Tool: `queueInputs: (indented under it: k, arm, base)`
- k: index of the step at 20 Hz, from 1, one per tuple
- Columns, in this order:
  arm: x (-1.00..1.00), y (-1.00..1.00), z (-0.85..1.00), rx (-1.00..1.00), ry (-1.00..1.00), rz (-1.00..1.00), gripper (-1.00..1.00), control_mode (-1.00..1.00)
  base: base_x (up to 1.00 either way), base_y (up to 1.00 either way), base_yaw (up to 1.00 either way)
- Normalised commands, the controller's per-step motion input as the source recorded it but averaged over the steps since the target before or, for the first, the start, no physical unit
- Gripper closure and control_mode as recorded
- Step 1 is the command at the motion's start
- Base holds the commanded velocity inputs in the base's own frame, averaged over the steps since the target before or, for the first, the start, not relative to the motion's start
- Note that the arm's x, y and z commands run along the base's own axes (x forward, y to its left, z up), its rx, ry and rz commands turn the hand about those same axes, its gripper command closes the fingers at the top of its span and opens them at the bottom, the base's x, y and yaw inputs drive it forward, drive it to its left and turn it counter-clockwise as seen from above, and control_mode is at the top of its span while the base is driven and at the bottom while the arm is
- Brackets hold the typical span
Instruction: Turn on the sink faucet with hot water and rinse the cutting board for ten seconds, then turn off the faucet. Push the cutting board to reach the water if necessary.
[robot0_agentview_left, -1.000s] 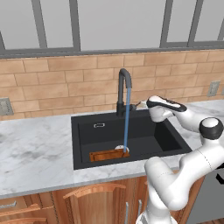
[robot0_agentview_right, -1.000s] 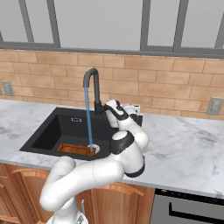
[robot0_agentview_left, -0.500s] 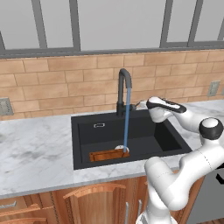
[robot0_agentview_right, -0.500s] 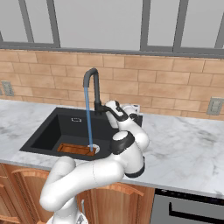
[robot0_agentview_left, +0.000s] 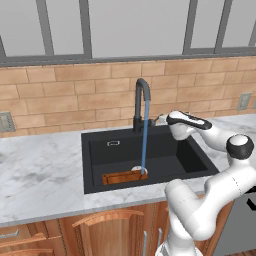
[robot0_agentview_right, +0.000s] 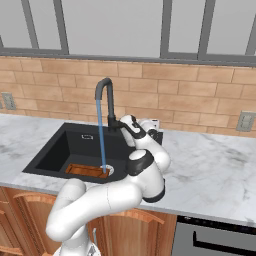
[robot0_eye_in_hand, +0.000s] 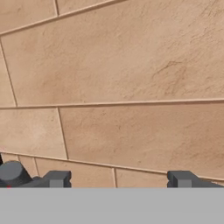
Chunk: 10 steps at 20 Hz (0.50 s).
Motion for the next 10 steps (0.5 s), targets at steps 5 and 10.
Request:
queueInputs:
  k: [5,10]
  arm:
    - [0.01,0.42,0.0,0.0,0.0,0.0,-1.0,-1.0]
    - [0.0,0.5,0.0,0.0,0.0,0.0,-1.0,-1.0]
  base:
    - [0.0,0.0,0.0]
    - [0.0,0.0,0.0]
